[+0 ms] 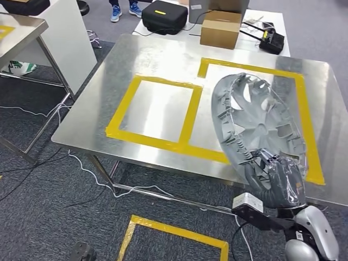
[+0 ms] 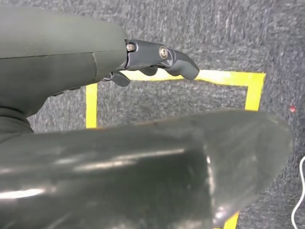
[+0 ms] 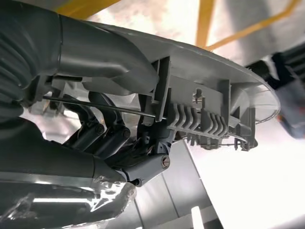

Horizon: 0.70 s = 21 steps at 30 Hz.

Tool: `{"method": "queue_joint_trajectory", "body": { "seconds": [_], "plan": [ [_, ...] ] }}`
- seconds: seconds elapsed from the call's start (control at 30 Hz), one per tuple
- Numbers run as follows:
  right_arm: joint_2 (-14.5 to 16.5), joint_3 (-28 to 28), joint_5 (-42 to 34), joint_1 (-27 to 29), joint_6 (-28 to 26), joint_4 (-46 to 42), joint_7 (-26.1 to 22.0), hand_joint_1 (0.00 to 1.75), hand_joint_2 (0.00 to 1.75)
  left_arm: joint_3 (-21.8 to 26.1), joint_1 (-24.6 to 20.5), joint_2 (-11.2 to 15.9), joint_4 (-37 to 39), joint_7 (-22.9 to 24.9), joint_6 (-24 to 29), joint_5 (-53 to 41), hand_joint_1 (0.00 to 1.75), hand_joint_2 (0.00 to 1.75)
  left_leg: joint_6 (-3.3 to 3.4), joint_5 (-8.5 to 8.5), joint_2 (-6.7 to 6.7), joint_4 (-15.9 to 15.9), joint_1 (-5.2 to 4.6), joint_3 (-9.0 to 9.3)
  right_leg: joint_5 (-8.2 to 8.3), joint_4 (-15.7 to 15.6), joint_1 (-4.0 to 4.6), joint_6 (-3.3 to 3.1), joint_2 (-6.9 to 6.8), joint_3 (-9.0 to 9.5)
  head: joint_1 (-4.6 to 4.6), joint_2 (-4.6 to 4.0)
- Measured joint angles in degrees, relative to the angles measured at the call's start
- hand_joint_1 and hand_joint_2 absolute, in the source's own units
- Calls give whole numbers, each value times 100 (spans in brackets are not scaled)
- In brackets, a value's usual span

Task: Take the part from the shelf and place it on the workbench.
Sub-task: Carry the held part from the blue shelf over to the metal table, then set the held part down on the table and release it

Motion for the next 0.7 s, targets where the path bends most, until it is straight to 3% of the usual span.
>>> {"method": "queue_joint_trajectory", "body": {
  "seconds": [0.1,0.13,0.17,0.2,0.27,0.33,0.47,0.53,0.6,0.63,0.67,0.7],
  "plan": [
    [-131,-7,394,-394,177,450,297,175,175,-2,-3,9,0,13,-5,-17,0,0,41,7,22,-1,-9,-3,-511,1092,-15,65,-106,-495,44,0],
    [-173,-7,511,-543,258,629,386,175,175,-3,-3,10,0,21,-9,-25,0,0,43,8,29,0,-12,-1,-562,1320,-15,75,-112,-599,44,0],
    [-224,-6,620,-709,352,833,470,175,175,-8,-6,10,0,29,-15,-37,0,0,42,8,35,1,-13,3,-504,1336,-16,79,-115,-601,44,0],
    [-286,-5,697,-898,449,1066,531,175,175,-15,-13,9,0,33,-25,-51,0,0,39,7,39,2,-12,10,-346,1117,-19,80,-119,-490,44,0],
    [-437,8,780,-1350,640,1613,570,175,175,-41,-39,10,0,44,-44,-78,0,0,11,4,44,7,-18,19,12,318,-23,78,-148,-78,47,0],
    [-601,60,826,-1873,780,2269,517,175,175,-76,-76,20,0,65,-60,-110,0,0,-44,19,47,18,-45,-7,155,-187,-21,34,-159,165,40,0],
    [-864,333,1125,-2958,801,3800,440,175,175,-161,-150,30,1,130,-78,-149,0,0,-157,12,42,57,-51,-72,180,-237,-22,-105,-128,129,22,0],
    [-900,520,1383,-3476,695,4539,455,175,175,-209,-175,30,3,164,-79,-154,0,0,-206,-226,27,468,-48,-284,201,-249,-36,-169,-120,115,-1,0],
    [-902,739,1622,-3927,526,5230,468,175,175,-254,-187,23,8,186,-85,-163,0,0,-226,-551,23,1232,-47,-690,209,-248,-29,-200,-102,90,-25,0],
    [-901,848,1719,-4121,449,5537,464,175,175,-273,-189,22,9,198,-90,-170,0,0,-224,-623,23,1524,-48,-858,211,-247,-22,-204,-92,85,-31,0],
    [-900,957,1808,-4293,384,5827,450,175,175,-294,-192,20,10,209,-93,-179,0,0,-214,-586,23,1636,-50,-945,211,-246,-15,-205,-85,84,-35,0],
    [-897,1058,1878,-4450,333,6085,422,175,175,-317,-199,20,11,222,-96,-186,0,0,-195,-439,22,1525,-54,-924,211,-245,-10,-205,-80,87,-38,0]
  ]
}}
